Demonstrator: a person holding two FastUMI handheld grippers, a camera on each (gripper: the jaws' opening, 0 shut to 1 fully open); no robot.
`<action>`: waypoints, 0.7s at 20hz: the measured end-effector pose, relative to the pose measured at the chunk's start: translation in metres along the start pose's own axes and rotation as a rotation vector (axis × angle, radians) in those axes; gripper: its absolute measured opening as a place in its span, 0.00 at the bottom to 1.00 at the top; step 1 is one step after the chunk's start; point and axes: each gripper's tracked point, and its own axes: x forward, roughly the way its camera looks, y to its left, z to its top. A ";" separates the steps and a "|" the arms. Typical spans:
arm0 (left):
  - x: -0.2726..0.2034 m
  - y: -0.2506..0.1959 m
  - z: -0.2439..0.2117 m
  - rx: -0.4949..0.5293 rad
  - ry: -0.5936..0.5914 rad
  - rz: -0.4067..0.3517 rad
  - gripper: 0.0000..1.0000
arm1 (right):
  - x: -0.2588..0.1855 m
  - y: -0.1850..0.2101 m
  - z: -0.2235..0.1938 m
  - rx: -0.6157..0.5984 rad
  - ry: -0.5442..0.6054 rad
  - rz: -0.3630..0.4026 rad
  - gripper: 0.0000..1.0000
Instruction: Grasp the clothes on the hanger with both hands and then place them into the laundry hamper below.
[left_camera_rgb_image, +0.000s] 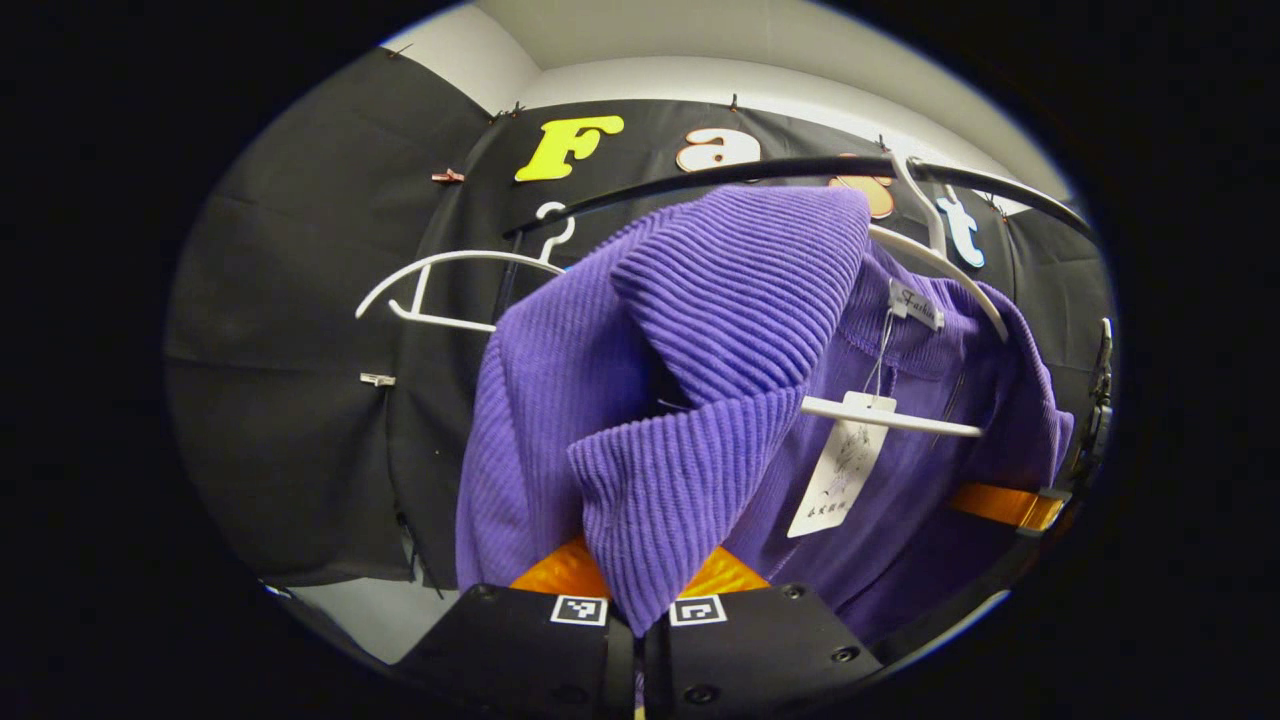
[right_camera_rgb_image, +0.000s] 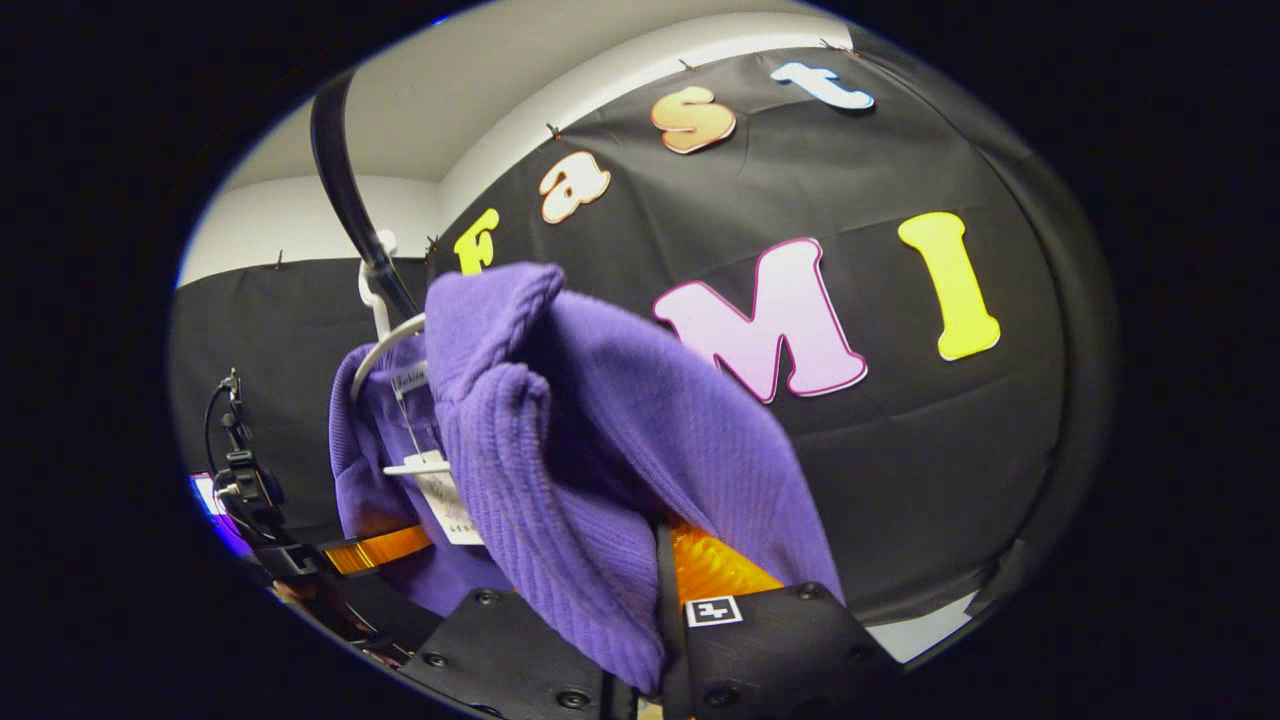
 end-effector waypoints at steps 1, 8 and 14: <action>-0.004 0.005 0.005 0.025 -0.005 0.011 0.08 | -0.004 0.001 0.008 0.019 -0.016 0.020 0.18; -0.044 0.027 0.052 0.017 -0.095 0.086 0.10 | -0.017 0.006 0.053 0.094 -0.108 0.114 0.18; -0.079 0.012 0.075 -0.055 -0.077 0.021 0.09 | -0.019 0.000 0.066 0.105 -0.158 0.094 0.18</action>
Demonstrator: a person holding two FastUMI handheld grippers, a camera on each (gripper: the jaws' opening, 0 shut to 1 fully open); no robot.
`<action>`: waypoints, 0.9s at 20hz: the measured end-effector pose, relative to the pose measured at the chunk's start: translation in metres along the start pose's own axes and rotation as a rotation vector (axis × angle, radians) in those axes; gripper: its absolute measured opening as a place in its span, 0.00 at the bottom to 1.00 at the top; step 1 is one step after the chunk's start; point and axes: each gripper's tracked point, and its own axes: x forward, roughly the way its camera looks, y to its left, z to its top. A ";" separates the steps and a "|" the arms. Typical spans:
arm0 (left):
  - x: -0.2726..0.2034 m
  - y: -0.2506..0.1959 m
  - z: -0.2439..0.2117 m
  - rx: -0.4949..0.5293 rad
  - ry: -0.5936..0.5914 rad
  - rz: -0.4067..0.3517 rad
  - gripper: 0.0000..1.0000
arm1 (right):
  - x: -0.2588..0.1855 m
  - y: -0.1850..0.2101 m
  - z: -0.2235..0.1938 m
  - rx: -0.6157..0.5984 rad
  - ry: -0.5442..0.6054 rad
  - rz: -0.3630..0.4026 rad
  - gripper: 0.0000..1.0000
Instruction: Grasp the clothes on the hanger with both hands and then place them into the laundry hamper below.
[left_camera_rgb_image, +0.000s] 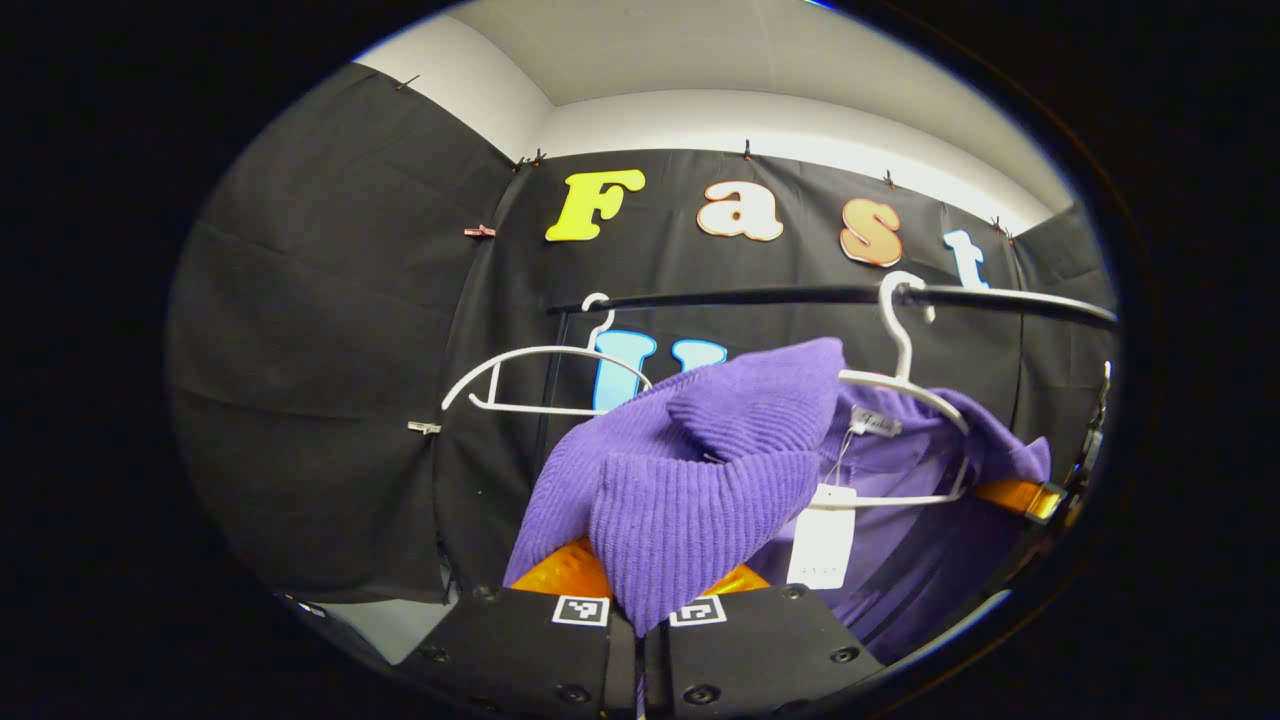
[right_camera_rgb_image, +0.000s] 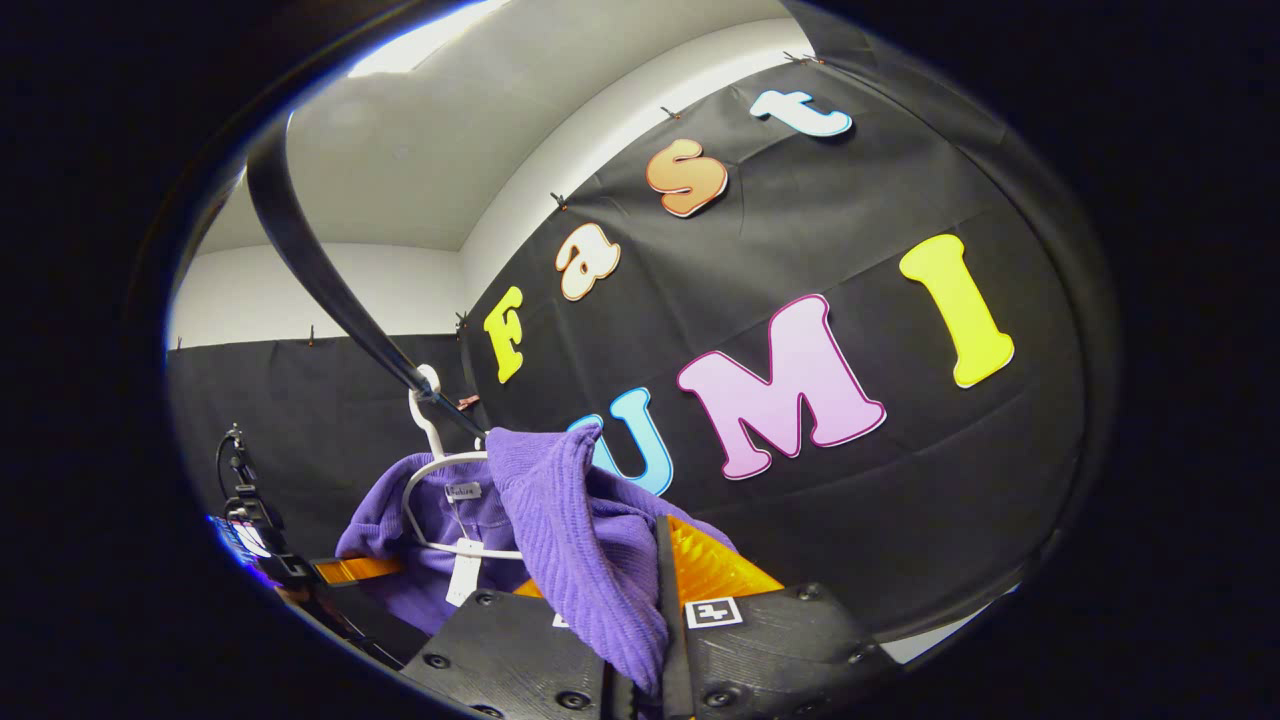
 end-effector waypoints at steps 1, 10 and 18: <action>-0.006 -0.001 -0.001 -0.030 0.021 -0.012 0.09 | 0.000 0.000 0.001 -0.005 -0.004 -0.002 0.18; -0.037 -0.039 -0.035 -0.158 0.194 -0.145 0.08 | 0.006 0.000 0.003 -0.018 -0.027 -0.015 0.18; -0.031 -0.014 -0.006 -0.133 0.103 -0.103 0.07 | 0.002 -0.001 0.010 -0.019 -0.045 -0.035 0.18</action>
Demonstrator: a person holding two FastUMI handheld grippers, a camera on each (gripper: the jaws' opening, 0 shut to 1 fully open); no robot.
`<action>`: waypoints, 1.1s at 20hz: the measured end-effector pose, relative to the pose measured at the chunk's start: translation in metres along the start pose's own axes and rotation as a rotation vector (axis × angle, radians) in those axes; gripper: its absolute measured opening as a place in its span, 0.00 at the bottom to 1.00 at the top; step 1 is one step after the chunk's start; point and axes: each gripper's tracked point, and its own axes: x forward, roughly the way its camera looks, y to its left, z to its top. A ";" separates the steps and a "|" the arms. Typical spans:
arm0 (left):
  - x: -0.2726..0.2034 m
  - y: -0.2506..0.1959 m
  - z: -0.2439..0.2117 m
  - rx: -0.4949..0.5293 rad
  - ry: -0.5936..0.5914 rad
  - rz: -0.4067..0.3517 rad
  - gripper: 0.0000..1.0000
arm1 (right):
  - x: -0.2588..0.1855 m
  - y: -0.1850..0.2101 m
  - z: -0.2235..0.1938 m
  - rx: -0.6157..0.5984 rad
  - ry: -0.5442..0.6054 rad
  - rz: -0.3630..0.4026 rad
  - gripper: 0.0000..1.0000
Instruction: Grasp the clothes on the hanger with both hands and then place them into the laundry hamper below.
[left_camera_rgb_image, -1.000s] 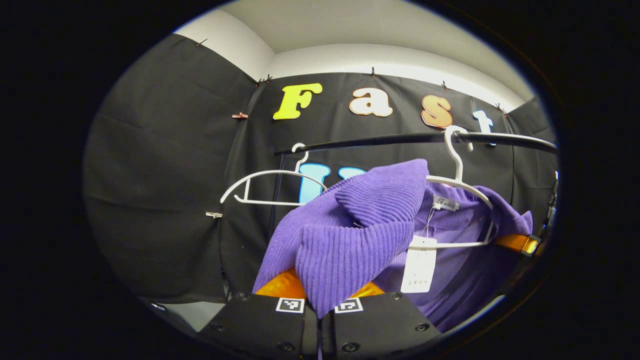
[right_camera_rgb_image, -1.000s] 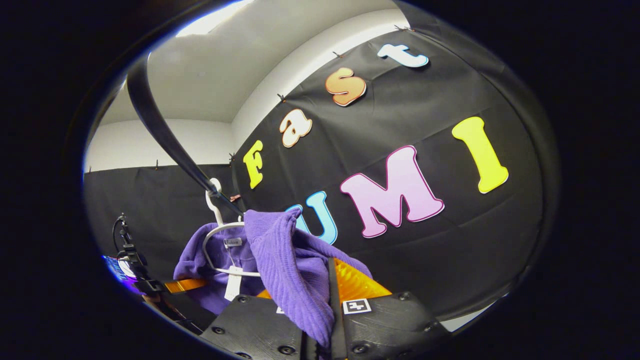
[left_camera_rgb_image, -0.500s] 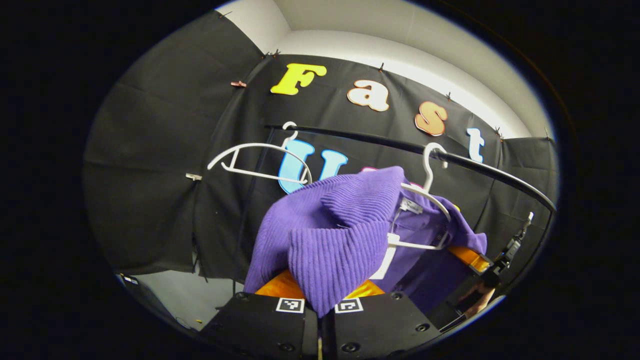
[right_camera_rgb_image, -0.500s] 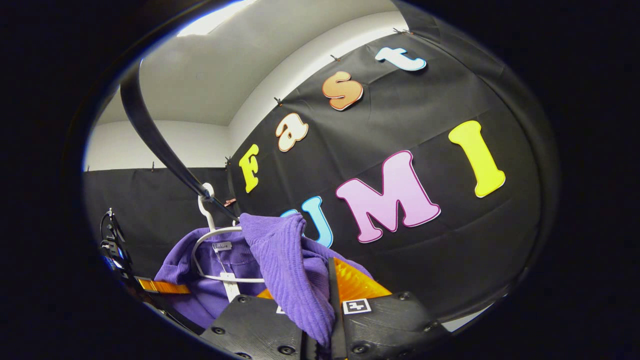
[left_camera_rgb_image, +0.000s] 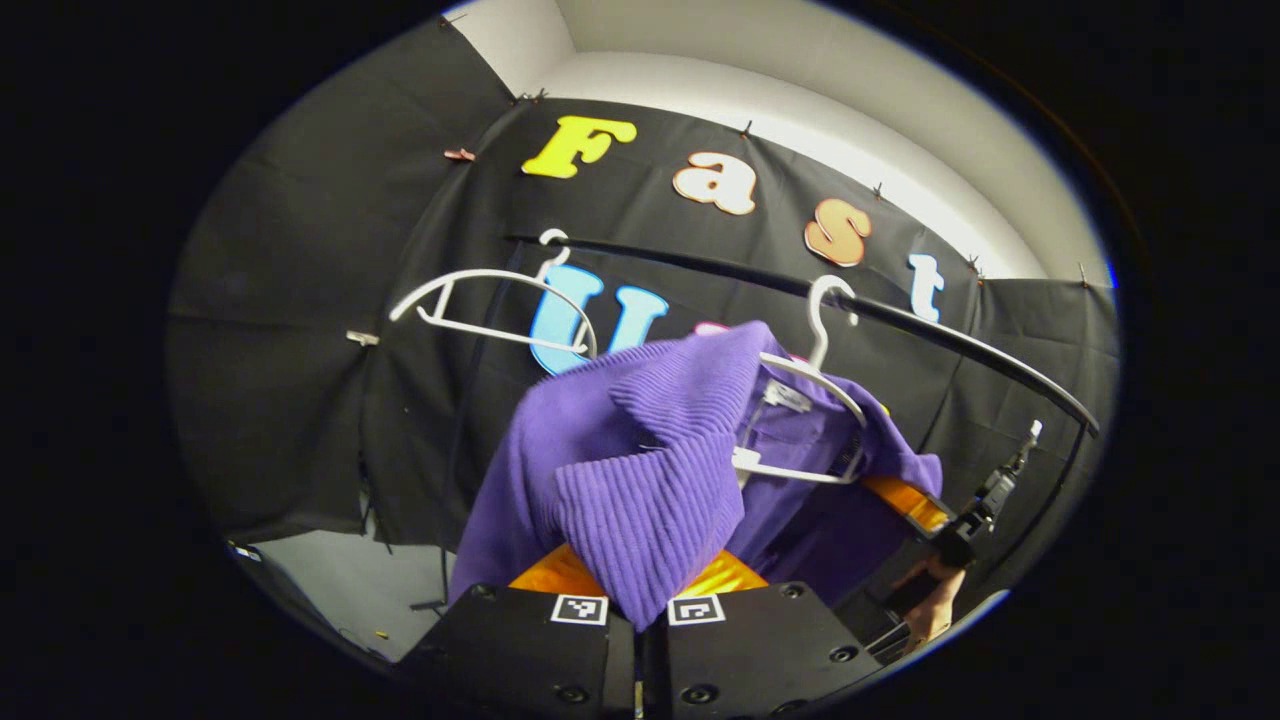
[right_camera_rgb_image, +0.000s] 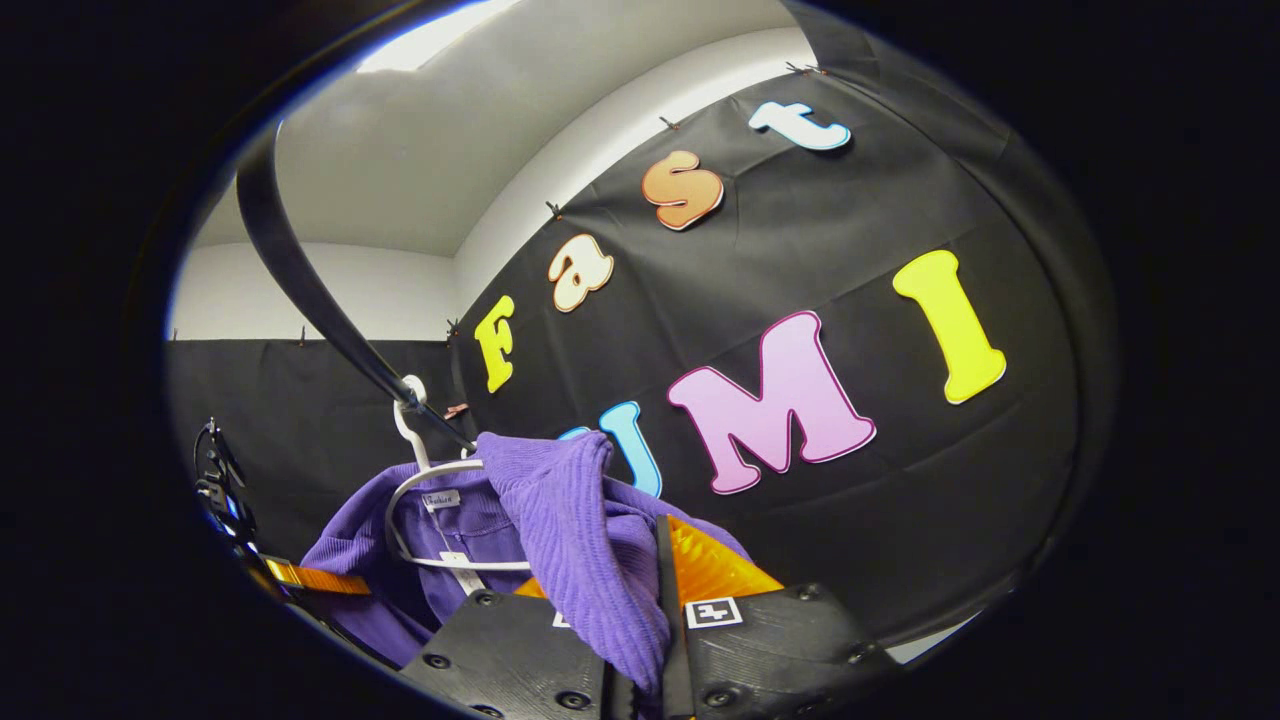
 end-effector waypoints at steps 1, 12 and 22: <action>0.003 0.011 0.014 0.028 -0.042 0.030 0.07 | 0.000 -0.001 0.004 0.002 -0.011 -0.004 0.18; 0.079 0.071 0.131 0.235 -0.327 0.154 0.09 | 0.011 0.000 0.045 0.012 -0.112 -0.018 0.18; 0.145 0.089 0.056 0.206 -0.172 0.108 0.09 | 0.037 -0.050 0.024 -0.019 -0.061 -0.147 0.19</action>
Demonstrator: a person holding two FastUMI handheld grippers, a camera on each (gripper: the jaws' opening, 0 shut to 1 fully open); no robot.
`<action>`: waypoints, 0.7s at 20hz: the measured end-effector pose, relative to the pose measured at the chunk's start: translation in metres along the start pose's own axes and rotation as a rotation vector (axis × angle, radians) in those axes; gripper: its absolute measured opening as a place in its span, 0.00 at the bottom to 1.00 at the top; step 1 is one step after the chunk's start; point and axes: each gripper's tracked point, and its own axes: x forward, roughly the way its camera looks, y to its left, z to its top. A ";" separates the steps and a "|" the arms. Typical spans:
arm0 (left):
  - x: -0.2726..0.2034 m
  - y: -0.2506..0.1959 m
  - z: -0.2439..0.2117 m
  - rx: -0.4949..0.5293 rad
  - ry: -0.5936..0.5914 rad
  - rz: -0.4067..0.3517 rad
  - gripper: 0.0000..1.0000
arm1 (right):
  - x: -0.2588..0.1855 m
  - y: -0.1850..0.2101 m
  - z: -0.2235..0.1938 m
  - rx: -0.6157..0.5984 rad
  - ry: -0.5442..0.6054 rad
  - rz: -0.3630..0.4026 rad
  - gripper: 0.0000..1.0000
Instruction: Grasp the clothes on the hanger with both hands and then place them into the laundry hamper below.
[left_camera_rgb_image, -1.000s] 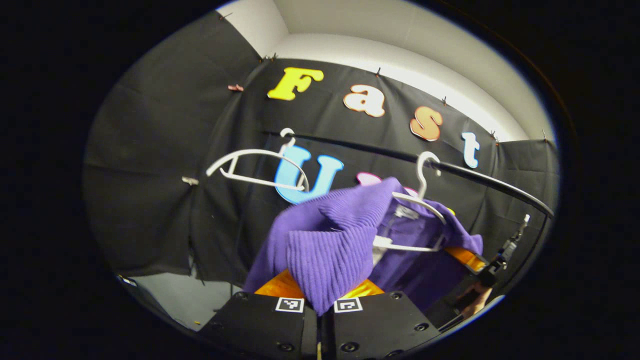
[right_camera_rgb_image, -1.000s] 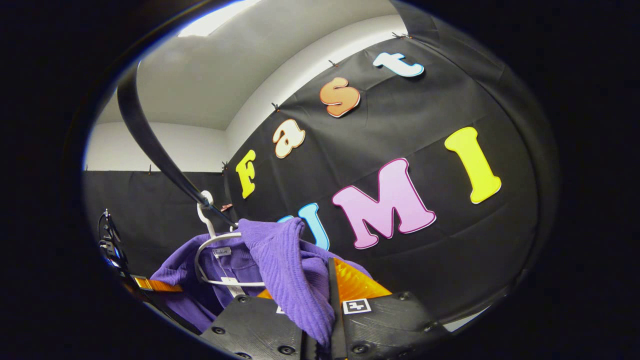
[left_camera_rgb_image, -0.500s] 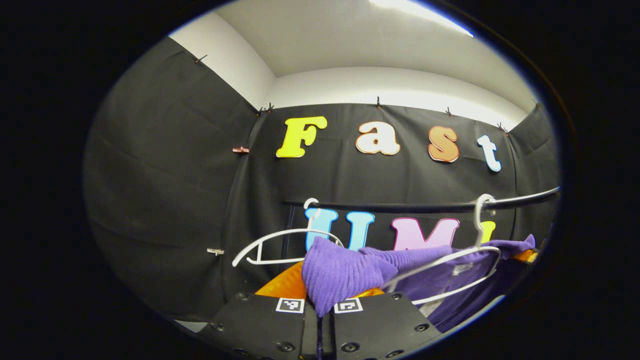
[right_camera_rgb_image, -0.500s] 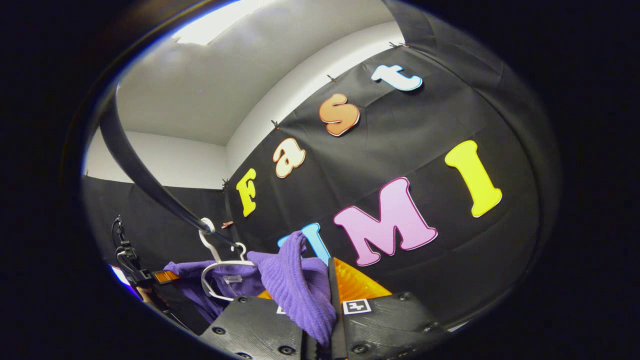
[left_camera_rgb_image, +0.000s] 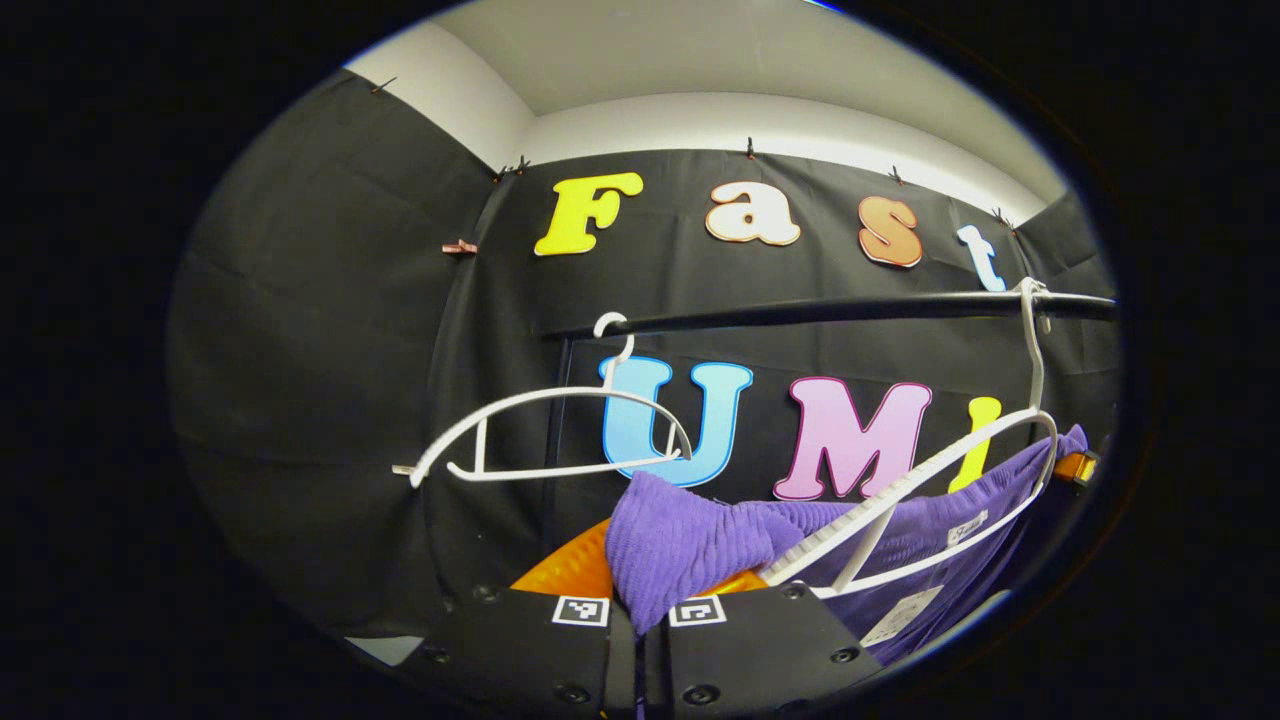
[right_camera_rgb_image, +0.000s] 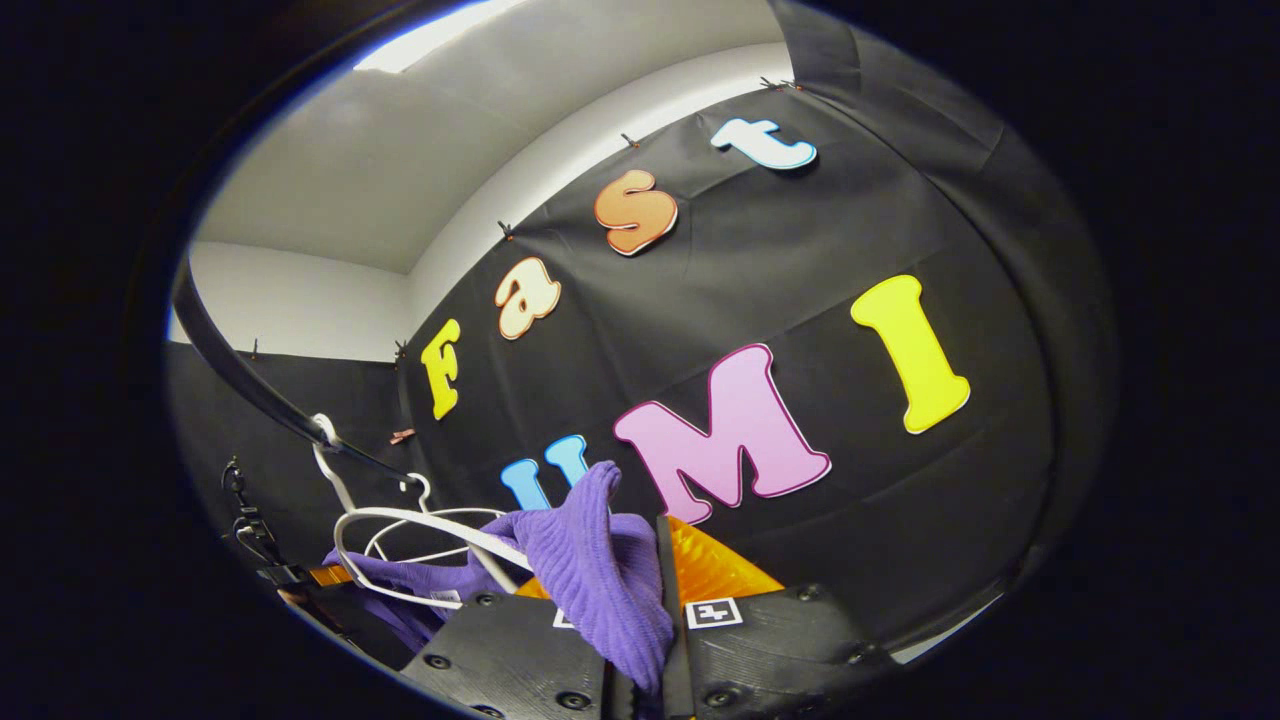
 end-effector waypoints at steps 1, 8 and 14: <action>-0.001 0.002 -0.005 -0.012 0.009 0.000 0.09 | 0.000 -0.002 0.000 0.003 -0.001 -0.004 0.18; -0.021 -0.005 -0.054 -0.106 0.086 -0.039 0.09 | -0.010 -0.025 -0.022 -0.037 0.061 -0.066 0.19; -0.050 -0.026 -0.115 -0.153 0.228 -0.056 0.07 | -0.036 -0.023 -0.076 -0.041 0.200 -0.074 0.18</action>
